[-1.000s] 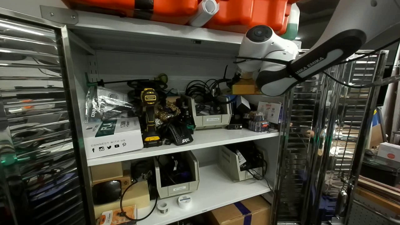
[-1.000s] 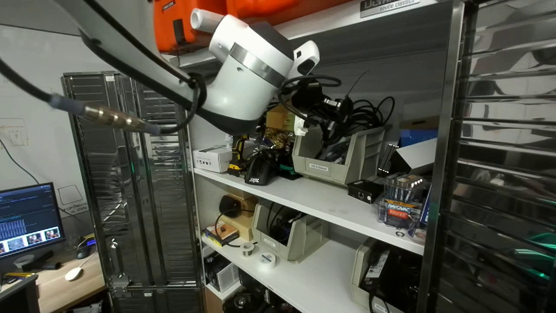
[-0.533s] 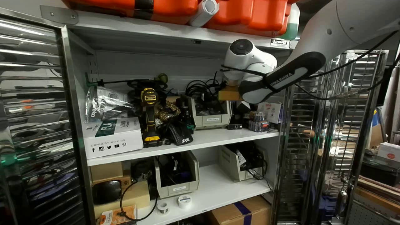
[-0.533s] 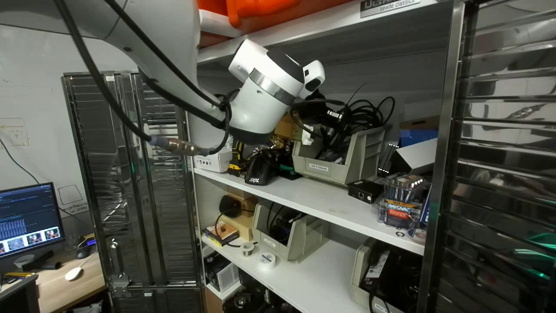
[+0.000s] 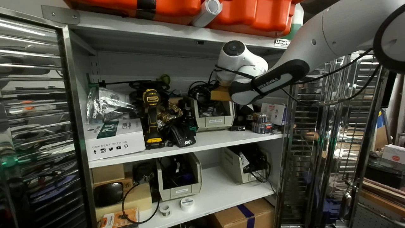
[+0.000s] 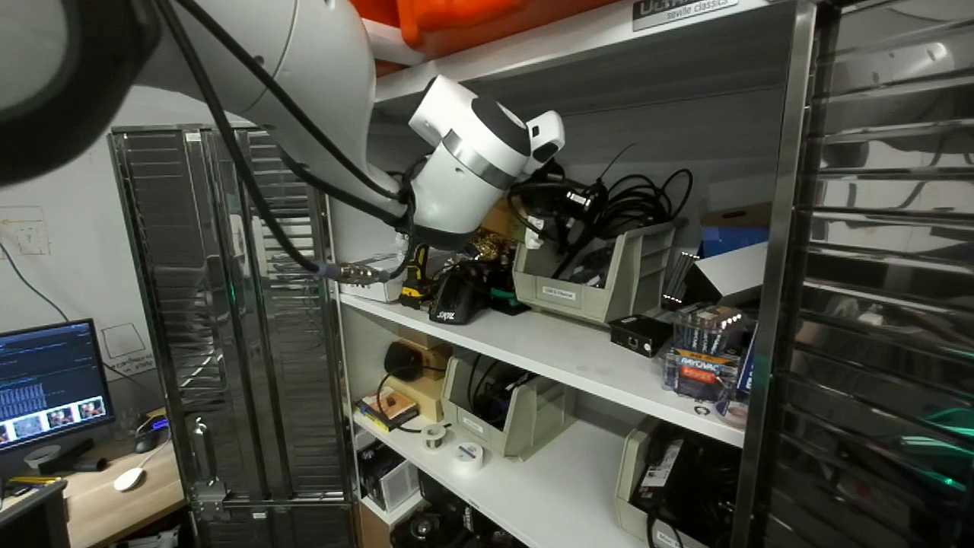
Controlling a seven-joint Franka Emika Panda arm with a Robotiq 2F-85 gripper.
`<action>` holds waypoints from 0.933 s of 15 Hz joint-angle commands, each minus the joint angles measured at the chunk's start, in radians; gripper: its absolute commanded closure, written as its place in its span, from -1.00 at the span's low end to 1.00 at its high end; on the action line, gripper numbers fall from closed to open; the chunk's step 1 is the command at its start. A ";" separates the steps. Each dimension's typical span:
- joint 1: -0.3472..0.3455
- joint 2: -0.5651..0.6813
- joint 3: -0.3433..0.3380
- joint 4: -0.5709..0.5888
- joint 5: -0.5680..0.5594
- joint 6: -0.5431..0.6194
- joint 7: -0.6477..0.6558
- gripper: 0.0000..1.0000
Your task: Put the black cable into the compartment.
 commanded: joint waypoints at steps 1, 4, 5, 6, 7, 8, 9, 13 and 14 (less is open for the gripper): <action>-0.007 0.080 0.010 0.121 0.029 -0.058 -0.057 0.83; 0.005 0.093 0.012 0.128 0.193 -0.133 -0.233 0.31; 0.009 0.093 0.011 0.132 0.245 -0.140 -0.275 0.24; 0.015 0.082 0.010 0.130 0.298 -0.141 -0.313 0.07; 0.024 0.073 0.004 0.128 0.345 -0.140 -0.347 -0.07; 0.037 0.062 -0.008 0.125 0.383 -0.143 -0.372 -0.25; 0.052 0.058 -0.021 0.131 0.416 -0.150 -0.394 -0.39; 0.099 0.029 -0.062 0.086 0.484 -0.154 -0.432 -1.00; 0.105 0.019 -0.065 0.068 0.499 -0.158 -0.443 -1.00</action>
